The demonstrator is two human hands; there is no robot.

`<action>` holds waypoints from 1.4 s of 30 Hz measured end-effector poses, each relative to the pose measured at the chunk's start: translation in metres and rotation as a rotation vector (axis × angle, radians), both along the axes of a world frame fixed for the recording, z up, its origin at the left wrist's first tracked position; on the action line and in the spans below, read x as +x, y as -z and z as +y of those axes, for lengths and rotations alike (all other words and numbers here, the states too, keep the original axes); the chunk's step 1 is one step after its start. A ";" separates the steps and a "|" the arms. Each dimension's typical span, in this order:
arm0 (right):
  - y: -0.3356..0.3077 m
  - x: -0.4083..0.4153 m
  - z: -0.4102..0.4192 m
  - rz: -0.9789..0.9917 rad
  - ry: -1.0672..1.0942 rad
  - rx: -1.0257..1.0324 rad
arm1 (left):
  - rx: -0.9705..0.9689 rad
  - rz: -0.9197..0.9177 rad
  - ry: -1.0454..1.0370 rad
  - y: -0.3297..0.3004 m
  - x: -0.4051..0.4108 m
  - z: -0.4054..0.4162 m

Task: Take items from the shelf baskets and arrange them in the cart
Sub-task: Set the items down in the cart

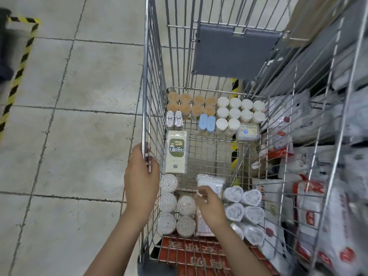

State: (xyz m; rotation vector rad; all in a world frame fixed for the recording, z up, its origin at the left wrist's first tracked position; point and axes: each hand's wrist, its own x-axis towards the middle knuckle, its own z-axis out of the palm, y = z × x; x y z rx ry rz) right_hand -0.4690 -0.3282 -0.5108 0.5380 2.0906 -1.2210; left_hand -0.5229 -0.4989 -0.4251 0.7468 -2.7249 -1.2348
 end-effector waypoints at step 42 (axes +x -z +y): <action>-0.334 0.705 -0.031 0.251 1.801 0.365 | 0.057 -0.468 2.328 -0.259 0.495 0.212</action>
